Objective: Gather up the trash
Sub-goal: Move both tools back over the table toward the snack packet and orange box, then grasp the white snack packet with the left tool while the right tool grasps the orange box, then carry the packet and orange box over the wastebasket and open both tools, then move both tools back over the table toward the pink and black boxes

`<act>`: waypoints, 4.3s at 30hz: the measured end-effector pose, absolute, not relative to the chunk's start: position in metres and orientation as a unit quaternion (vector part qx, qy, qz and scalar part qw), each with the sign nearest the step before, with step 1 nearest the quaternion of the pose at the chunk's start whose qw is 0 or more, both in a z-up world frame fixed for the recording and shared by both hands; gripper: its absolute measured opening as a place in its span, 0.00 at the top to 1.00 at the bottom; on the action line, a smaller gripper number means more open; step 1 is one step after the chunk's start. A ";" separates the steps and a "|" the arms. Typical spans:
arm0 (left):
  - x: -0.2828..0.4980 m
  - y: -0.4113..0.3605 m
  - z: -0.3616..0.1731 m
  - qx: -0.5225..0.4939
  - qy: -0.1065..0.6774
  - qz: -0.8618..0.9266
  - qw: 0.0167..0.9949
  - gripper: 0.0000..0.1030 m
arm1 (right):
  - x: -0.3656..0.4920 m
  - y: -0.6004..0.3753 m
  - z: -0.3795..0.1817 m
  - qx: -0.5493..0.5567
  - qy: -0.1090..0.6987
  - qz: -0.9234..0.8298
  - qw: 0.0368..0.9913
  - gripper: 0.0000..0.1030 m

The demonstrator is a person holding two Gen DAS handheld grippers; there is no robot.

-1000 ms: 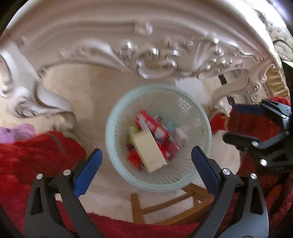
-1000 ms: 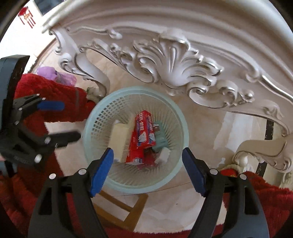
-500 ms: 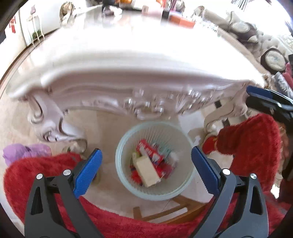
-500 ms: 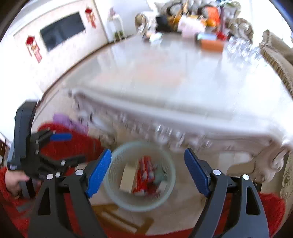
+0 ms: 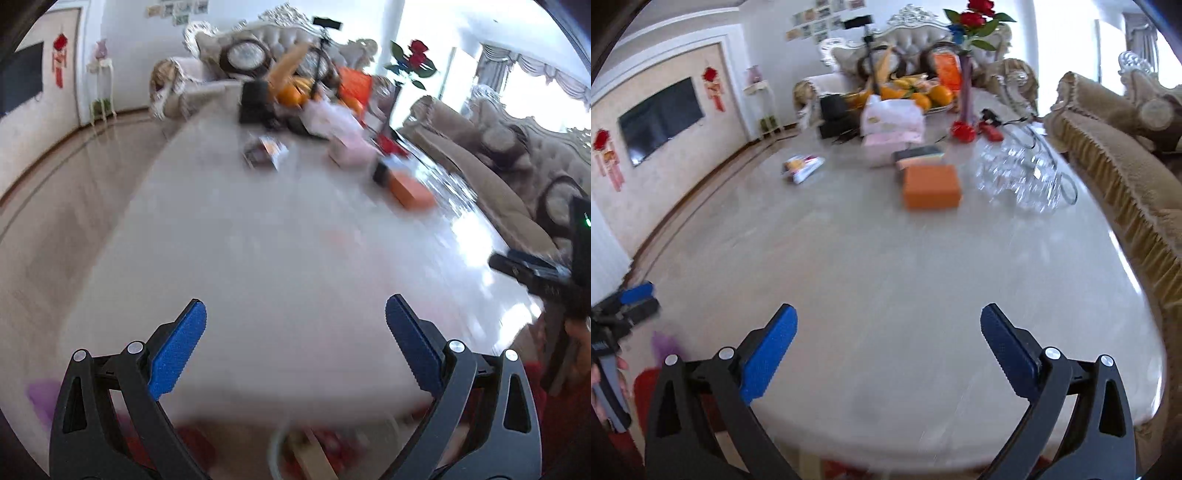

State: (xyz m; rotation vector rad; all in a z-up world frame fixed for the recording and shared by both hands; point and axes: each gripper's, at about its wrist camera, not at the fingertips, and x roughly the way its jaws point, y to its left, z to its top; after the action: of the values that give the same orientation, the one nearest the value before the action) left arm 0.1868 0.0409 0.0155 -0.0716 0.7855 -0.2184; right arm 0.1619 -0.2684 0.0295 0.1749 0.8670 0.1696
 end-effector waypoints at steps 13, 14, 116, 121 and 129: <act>0.420 0.034 0.009 -0.041 0.378 -0.047 0.924 0.08 | 0.297 -0.276 -0.007 0.051 0.468 0.057 0.880 0.07; 0.436 0.032 0.006 -0.042 0.384 -0.048 0.921 0.08 | 0.303 -0.277 -0.010 0.053 0.472 0.057 0.878 0.07; 0.037 0.002 -0.141 -0.044 0.542 -0.185 0.818 0.09 | -0.036 -0.169 -0.053 -0.051 0.520 0.265 0.811 0.07; 0.041 0.017 -0.084 -0.072 0.493 -0.220 0.839 0.09 | -0.013 -0.204 0.010 0.050 0.445 0.250 0.858 0.07; 0.142 0.027 0.020 0.026 0.368 -0.195 0.909 0.09 | 0.113 -0.229 0.051 0.072 0.360 0.091 0.926 0.07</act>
State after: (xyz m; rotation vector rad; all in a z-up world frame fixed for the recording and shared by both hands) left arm 0.1416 0.0273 0.0196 0.0535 0.7595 -0.4019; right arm 0.1129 -0.2290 0.0515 0.1478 0.7385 0.1873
